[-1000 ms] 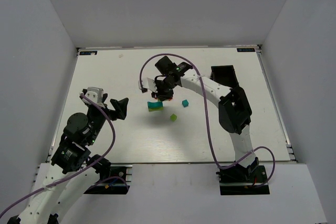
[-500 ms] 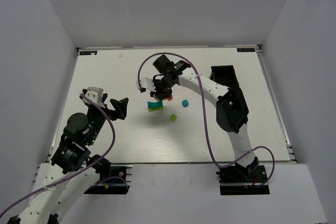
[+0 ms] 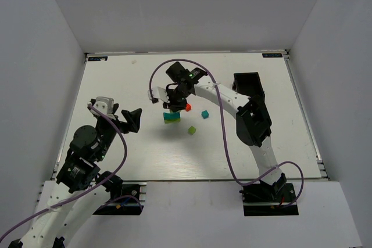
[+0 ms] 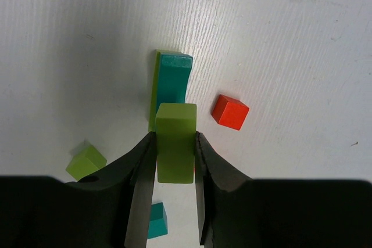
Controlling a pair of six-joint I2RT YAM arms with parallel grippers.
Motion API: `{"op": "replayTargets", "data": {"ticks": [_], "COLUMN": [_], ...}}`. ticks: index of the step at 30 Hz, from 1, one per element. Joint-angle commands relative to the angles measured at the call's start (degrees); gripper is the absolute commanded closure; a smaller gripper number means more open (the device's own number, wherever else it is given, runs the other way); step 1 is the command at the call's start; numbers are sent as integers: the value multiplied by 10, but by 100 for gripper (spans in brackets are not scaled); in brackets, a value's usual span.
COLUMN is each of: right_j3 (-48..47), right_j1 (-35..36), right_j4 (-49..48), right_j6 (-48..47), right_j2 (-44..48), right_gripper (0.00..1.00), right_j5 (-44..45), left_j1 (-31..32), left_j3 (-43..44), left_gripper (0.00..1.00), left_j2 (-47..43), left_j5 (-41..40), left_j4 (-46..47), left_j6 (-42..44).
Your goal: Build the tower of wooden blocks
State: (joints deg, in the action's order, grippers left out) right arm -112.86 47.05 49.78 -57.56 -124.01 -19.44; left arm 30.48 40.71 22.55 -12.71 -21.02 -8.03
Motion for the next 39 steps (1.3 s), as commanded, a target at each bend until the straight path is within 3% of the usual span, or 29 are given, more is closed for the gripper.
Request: {"op": "replayTargets", "data": {"ticks": [1, 39], "right_j3": [-32, -128], "right_j1": [8, 12], "right_j4": [5, 52], "right_j6": [6, 54], "right_j2": [-11, -78], "right_gripper": [95, 95], "right_j5": [-12, -12], "left_j1": [-3, -3], "left_j3": [-3, -3], "left_gripper": [0, 0], "left_j2": [-5, -15], "left_j5": [-5, -5], "left_j4": [-3, -3], "left_j6": [-6, -11]}}
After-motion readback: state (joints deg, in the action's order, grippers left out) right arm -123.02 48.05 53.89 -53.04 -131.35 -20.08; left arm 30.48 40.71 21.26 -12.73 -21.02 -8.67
